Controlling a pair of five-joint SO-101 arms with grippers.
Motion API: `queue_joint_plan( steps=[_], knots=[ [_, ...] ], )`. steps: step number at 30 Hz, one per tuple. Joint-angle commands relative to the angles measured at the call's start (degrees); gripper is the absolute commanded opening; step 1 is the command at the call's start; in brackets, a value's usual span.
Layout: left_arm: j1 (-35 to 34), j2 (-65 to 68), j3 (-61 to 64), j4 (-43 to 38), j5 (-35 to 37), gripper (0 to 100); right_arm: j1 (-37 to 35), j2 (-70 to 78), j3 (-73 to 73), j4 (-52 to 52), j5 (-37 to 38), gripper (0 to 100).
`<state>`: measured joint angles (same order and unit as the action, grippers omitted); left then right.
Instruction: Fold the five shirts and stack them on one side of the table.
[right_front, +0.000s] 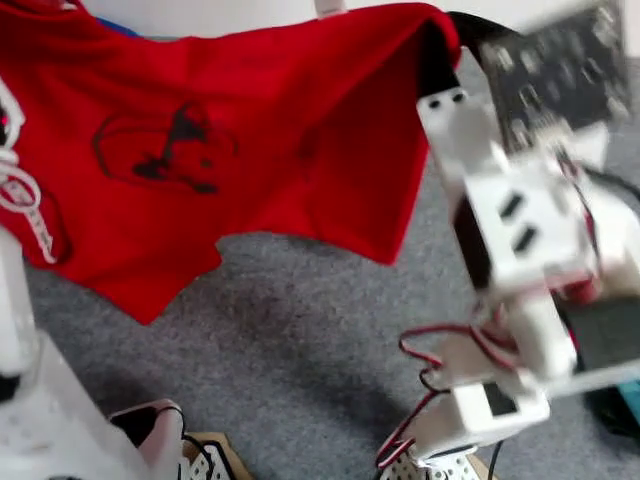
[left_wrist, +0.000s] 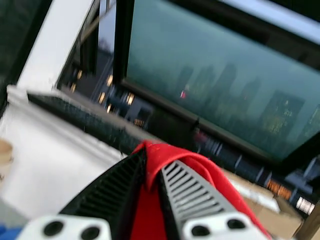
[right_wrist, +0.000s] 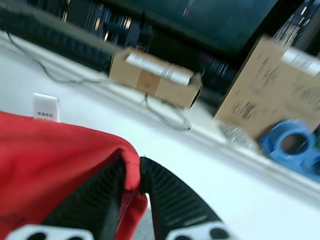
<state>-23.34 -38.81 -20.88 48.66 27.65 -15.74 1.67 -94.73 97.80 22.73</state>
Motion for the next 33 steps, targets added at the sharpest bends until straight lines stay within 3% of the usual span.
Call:
queue_joint_plan(
  steps=[1,7,11,21,28,33],
  knots=[
    [-1.01,-3.38,-1.8,-3.08,-0.09,1,0.84,-5.76,-6.73,1.71,2.02,0.6],
    [-0.66,-8.48,-1.8,-3.78,0.0,1,-0.84,-12.79,-3.74,3.03,2.29,0.6],
    [-0.66,-8.84,-1.19,-3.69,0.0,1,-0.84,-18.68,11.3,3.03,2.29,0.6],
    [-0.66,10.33,4.0,-3.96,-0.35,1,-0.75,-23.52,42.77,-3.82,2.29,0.6],
    [-0.66,28.88,3.56,-11.43,-0.35,1,0.48,-23.52,64.13,-20.09,2.2,0.6],
    [0.13,37.14,3.74,-18.11,-0.35,1,2.15,-23.43,84.53,-41.36,2.2,0.6]
  ],
)
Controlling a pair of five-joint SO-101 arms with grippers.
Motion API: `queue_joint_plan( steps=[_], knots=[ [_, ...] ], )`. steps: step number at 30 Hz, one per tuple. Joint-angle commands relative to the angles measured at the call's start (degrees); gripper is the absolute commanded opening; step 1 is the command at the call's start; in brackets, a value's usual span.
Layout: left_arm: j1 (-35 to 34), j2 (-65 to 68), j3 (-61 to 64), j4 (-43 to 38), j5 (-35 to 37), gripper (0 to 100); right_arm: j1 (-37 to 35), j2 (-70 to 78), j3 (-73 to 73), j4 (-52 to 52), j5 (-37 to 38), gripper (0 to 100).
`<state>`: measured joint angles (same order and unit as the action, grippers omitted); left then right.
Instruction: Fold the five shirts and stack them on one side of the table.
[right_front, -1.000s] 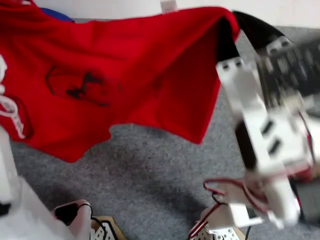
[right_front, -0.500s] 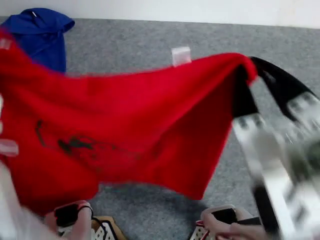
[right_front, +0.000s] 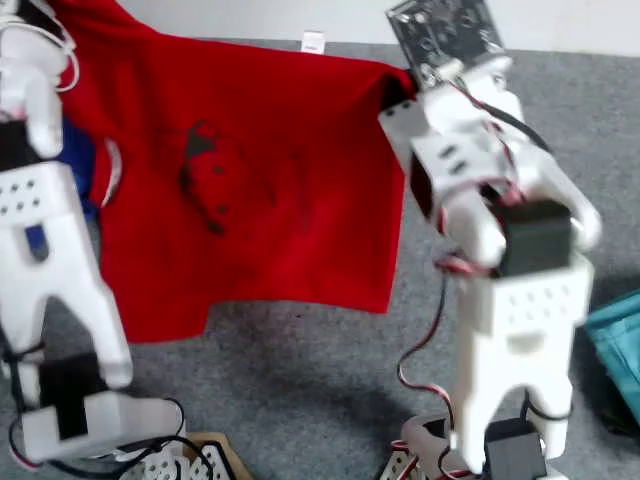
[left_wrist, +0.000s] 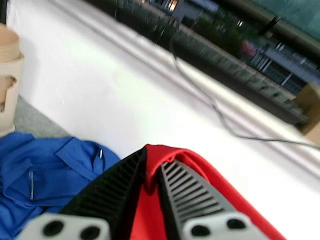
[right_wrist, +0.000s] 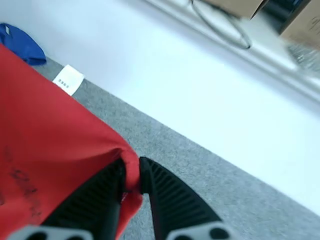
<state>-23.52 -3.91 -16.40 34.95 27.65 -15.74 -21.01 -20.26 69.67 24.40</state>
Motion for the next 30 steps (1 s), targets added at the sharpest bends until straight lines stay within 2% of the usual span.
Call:
queue_joint_plan(
  steps=[1,5,8,16,22,24,30],
  knots=[
    [0.4,3.74,-0.66,-5.54,-0.44,1,2.33,-0.75,14.55,-18.33,0.62,0.6],
    [1.8,9.8,-0.92,-10.46,-0.44,1,2.68,-0.66,30.46,-37.85,0.62,0.6],
    [3.03,14.11,-0.92,-13.45,-0.44,1,2.77,1.19,38.73,-47.25,0.62,0.6],
    [4.7,24.57,-0.48,-13.27,-0.44,1,2.86,12.62,41.63,-53.85,0.62,0.6],
    [4.53,28.44,-0.66,-4.92,-0.44,1,2.86,15.78,42.07,-55.43,0.62,0.6],
    [4.53,28.35,-0.84,0.0,-1.41,1,2.51,15.69,41.89,-52.18,0.53,0.6],
    [5.23,23.34,-2.07,19.08,-13.1,1,0.4,11.38,42.33,-41.63,0.18,0.6]
  ],
)
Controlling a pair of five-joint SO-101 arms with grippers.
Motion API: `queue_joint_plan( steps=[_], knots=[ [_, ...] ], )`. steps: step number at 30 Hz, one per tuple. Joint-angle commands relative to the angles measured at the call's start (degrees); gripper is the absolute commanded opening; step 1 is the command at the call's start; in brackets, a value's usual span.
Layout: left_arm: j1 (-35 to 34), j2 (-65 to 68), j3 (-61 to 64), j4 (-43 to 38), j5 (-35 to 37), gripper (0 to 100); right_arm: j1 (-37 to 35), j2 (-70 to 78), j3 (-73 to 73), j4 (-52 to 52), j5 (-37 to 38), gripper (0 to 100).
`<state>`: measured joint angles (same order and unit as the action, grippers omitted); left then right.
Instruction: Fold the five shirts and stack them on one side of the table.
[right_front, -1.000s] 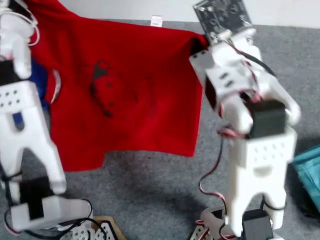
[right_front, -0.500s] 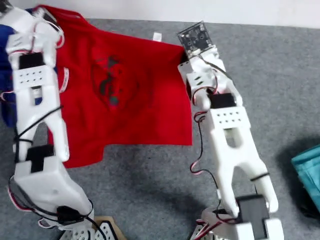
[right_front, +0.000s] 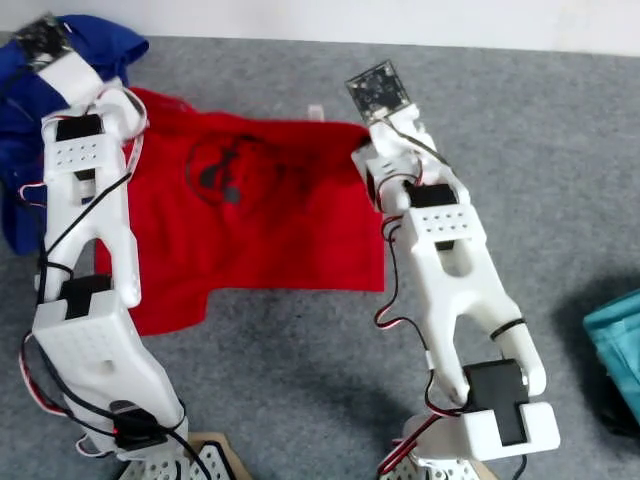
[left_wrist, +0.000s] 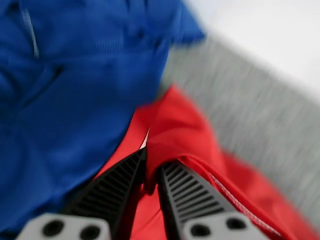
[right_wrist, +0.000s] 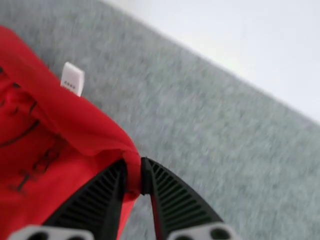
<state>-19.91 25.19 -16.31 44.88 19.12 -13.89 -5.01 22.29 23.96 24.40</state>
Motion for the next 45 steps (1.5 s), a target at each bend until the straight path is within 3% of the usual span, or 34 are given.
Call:
queue_joint_plan(
  steps=[1,9,16,32,40,45],
  knots=[
    [1.63,-7.25,-2.15,12.4,-5.19,1,-2.07,-5.76,-0.04,6.02,-0.26,0.6],
    [1.71,-16.92,-1.71,34.99,-5.71,1,-5.05,-13.76,0.48,17.27,-3.25,0.6],
    [-1.27,-19.38,-1.27,45.63,-6.07,1,-6.55,-19.91,8.92,19.56,-2.99,0.6],
    [-7.6,-20.7,17.01,45.45,-25.58,1,-5.14,-36.09,33.27,13.05,-2.81,0.6],
    [-7.16,-37.05,30.02,40.0,-32.09,1,-5.41,-37.23,36.0,12.7,-2.9,0.9],
    [-8.66,-47.87,41.54,38.07,-32.18,17,-5.41,-37.23,36.18,12.88,-2.9,6.8]
  ],
)
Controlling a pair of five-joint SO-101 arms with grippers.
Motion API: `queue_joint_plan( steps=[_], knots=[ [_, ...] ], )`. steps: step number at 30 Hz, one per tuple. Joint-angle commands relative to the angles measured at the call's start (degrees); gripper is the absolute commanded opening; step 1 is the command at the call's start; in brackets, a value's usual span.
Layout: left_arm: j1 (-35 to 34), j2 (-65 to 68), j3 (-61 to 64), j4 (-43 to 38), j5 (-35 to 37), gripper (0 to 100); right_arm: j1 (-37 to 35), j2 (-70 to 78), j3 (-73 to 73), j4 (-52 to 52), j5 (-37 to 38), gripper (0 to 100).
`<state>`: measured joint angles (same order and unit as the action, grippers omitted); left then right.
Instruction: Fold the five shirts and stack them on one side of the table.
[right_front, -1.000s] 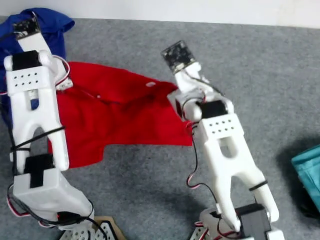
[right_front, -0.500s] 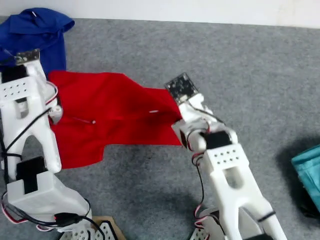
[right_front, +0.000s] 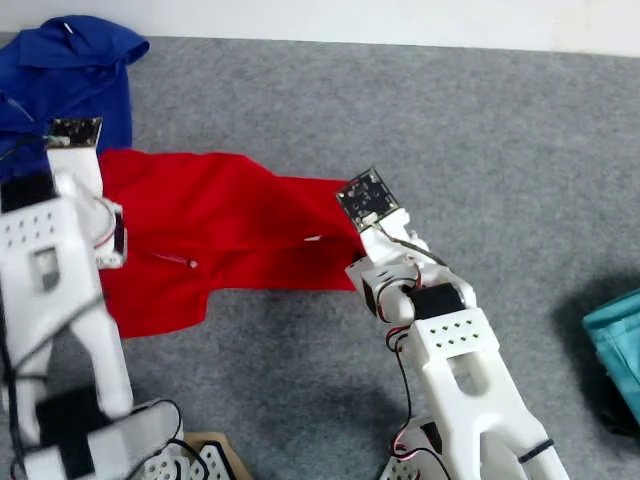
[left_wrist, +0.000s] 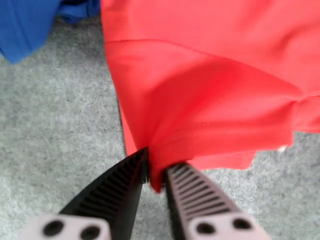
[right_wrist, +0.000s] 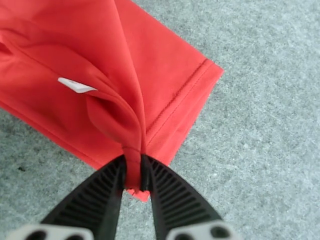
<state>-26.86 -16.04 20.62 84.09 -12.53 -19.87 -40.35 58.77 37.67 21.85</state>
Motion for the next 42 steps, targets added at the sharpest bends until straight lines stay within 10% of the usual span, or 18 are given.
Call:
queue_joint_plan(
  steps=[1,14,42],
  knots=[
    [-2.15,-8.31,6.73,-1.14,-0.53,21,0.57,-1.89,-0.31,-0.75,-0.62,8.8],
    [-10.42,-15.78,14.02,-11.87,-0.53,28,0.84,-1.89,-0.84,-0.66,-0.79,13.1],
    [-5.05,-15.96,38.02,-30.77,-0.44,23,-2.95,-1.89,2.42,-0.92,-9.32,3.7]
  ],
)
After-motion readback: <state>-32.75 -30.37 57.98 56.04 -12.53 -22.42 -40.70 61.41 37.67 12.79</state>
